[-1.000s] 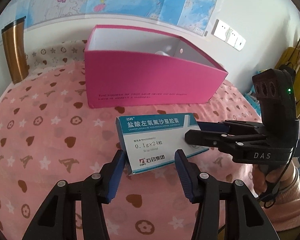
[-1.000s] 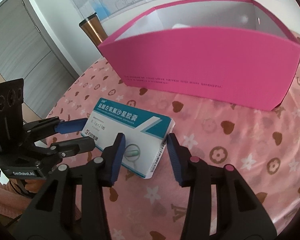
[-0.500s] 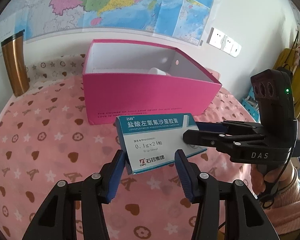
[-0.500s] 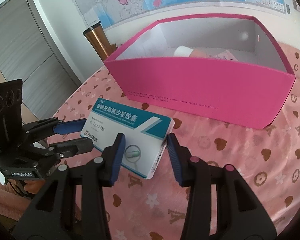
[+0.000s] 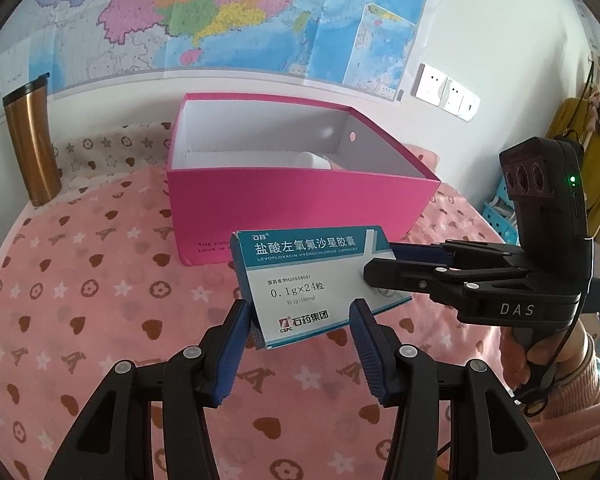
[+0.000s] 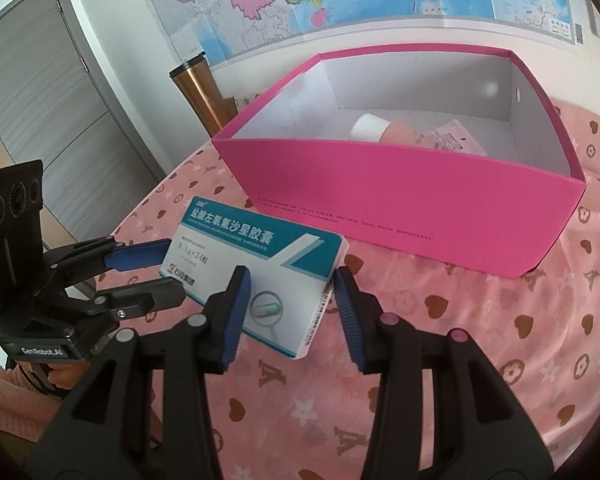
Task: Organize rigid objects
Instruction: 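Carry the medicine box toward the magenta box with the right gripper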
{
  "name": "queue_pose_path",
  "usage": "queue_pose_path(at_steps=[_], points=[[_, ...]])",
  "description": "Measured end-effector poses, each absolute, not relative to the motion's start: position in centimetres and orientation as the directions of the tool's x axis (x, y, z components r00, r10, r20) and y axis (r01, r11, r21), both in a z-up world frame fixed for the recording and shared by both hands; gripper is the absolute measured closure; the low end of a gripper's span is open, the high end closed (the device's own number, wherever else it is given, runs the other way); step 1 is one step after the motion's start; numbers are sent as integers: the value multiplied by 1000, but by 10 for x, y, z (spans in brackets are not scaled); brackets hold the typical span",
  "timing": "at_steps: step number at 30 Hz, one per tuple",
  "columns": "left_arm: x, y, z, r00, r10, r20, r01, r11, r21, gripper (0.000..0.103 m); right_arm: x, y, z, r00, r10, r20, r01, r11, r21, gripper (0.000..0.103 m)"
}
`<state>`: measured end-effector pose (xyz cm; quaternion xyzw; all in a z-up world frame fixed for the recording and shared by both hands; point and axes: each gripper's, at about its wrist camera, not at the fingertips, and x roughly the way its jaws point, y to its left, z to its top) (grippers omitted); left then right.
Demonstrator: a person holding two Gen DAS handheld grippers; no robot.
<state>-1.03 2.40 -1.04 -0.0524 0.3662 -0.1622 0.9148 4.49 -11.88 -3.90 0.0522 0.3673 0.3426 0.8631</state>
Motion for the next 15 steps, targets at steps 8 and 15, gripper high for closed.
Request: queue_pose_path(at_steps=[8, 15], points=[[-8, 26, -7, 688, -334, -644, 260, 942, -211, 52, 45, -118, -34, 505, 629, -591, -558, 760, 332, 57], [-6, 31, -2, 701, -331, -632, 259, 944, -207, 52, 48, -116, -27, 514, 630, -582, -568, 758, 320, 57]])
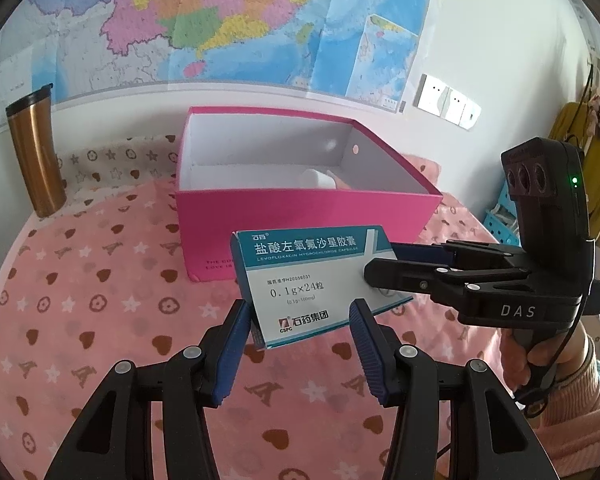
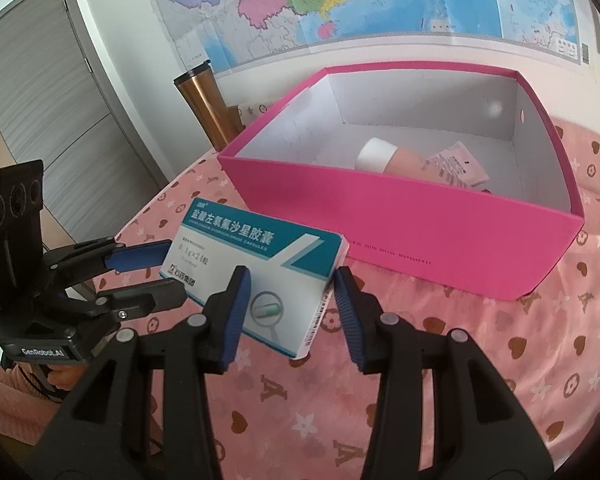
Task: Organize rigid objects
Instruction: 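Carry the medicine box toward the magenta box with the right gripper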
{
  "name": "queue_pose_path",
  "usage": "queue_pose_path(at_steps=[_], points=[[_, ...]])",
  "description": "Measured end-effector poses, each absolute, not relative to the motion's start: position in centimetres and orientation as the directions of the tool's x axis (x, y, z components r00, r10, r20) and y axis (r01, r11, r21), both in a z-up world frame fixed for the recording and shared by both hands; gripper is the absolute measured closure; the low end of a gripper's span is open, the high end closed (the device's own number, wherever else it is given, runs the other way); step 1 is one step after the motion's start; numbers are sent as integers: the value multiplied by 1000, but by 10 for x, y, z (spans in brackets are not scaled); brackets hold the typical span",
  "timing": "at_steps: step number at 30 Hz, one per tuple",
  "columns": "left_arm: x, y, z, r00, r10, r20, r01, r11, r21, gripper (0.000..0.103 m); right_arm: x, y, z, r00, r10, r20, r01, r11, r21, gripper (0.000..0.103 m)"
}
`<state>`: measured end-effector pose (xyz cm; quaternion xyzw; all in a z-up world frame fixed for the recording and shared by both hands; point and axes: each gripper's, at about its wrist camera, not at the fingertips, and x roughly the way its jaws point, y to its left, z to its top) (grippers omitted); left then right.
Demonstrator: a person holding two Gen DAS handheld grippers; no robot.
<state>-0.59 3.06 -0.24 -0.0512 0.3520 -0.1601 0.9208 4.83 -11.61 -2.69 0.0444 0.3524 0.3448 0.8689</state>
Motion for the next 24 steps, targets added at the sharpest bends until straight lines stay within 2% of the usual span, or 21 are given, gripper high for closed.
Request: queue_pose_path(at_steps=[24], points=[[0, 34, 11, 727, -328, -604, 268, 944, -191, 52, 52, -115, -12, 538, 632, -558, -579, 758, 300, 57]])
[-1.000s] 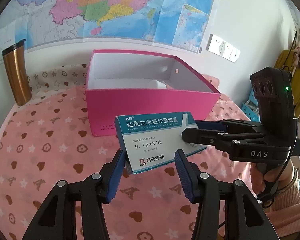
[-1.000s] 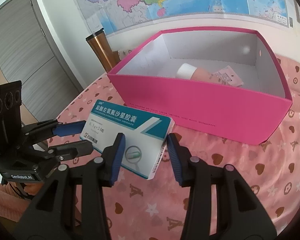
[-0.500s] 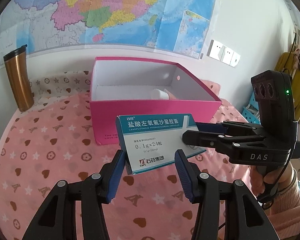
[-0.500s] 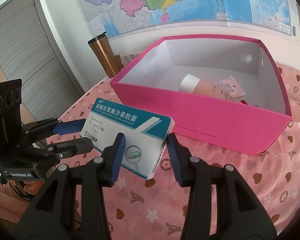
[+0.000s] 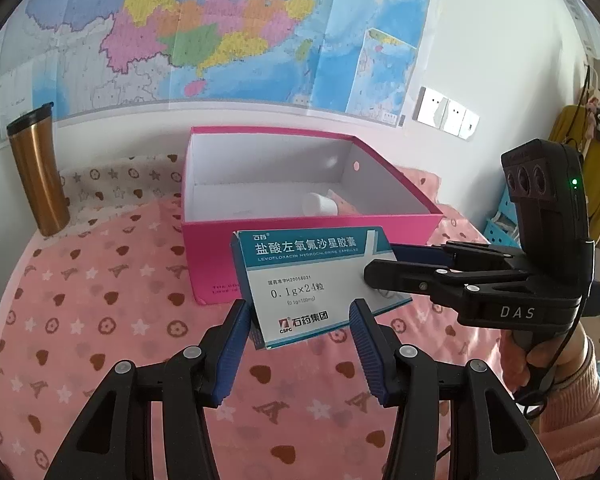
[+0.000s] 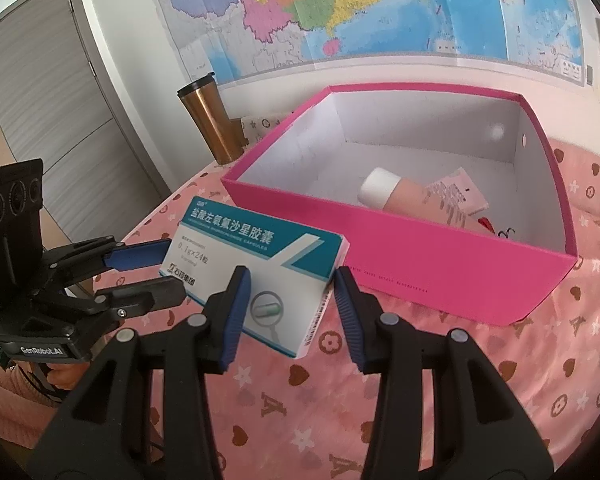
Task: Organize rigid objects
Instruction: 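Carry the medicine box toward the magenta box with the right gripper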
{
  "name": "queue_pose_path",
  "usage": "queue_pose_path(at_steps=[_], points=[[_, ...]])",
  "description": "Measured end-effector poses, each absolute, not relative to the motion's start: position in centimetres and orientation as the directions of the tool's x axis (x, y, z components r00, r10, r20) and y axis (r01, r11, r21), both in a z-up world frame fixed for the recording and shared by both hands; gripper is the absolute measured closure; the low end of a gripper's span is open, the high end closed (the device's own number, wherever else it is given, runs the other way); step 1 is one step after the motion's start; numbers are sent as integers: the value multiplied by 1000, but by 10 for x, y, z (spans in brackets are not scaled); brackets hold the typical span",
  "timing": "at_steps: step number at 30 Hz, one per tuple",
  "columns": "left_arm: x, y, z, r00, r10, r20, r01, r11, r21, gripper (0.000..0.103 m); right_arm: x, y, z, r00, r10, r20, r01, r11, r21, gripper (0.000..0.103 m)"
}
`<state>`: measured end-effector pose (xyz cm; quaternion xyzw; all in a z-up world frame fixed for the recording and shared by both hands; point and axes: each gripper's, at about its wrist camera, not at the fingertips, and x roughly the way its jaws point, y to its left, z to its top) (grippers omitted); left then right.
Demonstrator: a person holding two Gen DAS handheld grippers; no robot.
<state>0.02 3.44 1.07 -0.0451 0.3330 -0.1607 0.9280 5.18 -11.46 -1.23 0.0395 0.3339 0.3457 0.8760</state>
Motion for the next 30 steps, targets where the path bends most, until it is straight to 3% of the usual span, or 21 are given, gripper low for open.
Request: queue_pose_path(at_steps=[30], points=[[9, 35, 21, 751, -318, -579, 270, 948, -169, 52, 57, -114, 4, 568, 625, -536, -582, 765, 277, 57]])
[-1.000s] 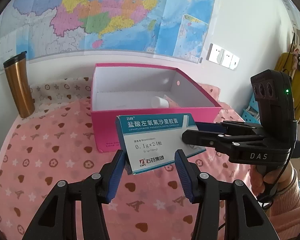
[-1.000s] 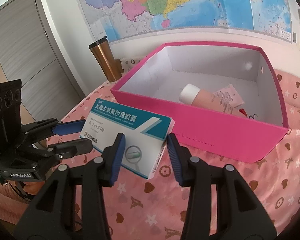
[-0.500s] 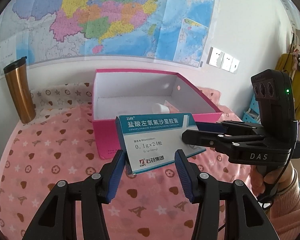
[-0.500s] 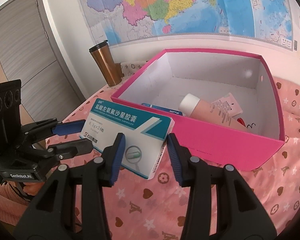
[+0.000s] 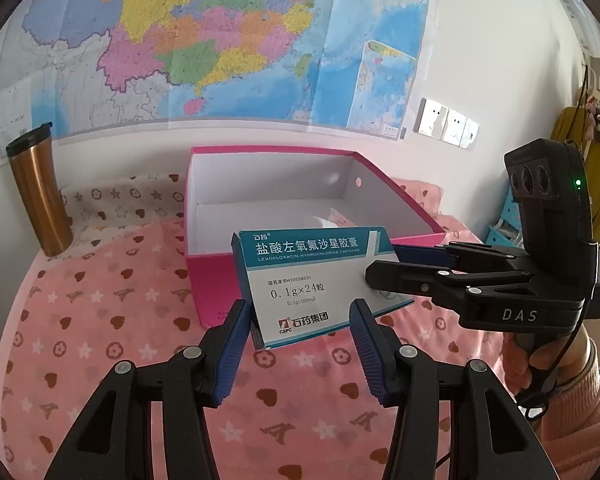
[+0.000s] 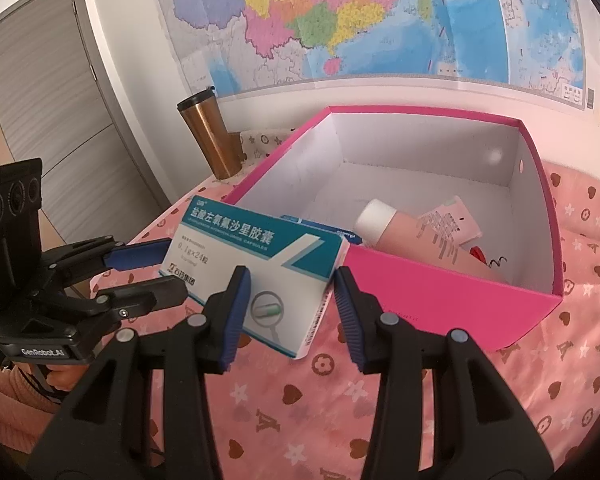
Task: Organize rigid objects
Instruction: 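Carry the medicine box toward the magenta box with the right gripper, then hold the medicine box upright above the box rim with the right gripper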
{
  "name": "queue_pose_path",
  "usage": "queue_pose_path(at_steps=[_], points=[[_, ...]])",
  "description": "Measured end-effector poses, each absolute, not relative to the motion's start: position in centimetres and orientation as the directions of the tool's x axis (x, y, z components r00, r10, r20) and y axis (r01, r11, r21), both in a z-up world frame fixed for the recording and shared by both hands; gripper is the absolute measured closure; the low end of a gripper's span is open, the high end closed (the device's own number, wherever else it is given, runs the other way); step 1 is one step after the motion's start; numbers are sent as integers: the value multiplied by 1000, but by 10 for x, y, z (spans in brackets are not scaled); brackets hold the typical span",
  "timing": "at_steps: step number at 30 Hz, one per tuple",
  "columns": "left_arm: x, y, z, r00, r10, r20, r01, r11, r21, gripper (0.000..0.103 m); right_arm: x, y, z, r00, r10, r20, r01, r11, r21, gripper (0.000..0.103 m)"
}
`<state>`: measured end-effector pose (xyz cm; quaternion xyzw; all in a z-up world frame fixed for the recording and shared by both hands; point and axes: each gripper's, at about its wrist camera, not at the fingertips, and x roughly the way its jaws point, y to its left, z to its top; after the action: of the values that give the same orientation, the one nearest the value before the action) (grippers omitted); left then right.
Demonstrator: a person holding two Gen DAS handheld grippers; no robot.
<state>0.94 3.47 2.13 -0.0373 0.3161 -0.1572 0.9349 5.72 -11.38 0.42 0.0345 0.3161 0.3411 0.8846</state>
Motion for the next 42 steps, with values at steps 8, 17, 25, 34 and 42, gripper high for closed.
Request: queue_pose_path(at_steps=[8, 17, 25, 34, 42], points=[[11, 34, 24, 758, -315, -571, 268, 949, -168, 52, 58, -115, 7, 574, 624, -530, -580, 767, 275, 57], [12, 33, 26, 761, -316, -567, 271, 948, -165, 52, 59, -116, 10, 582, 621, -526, -576, 771, 272, 57], [13, 32, 27, 764, -314, -563, 270, 949, -162, 52, 60, -116, 14, 587, 621, -519, -577, 771, 269, 57], [15, 34, 28, 768, -311, -560, 268, 950, -159, 52, 61, -116, 15, 590, 622, -514, -580, 770, 266, 57], [18, 35, 30, 771, -311, -556, 272, 950, -154, 52, 63, -116, 16, 590, 623, -514, -580, 770, 266, 57]])
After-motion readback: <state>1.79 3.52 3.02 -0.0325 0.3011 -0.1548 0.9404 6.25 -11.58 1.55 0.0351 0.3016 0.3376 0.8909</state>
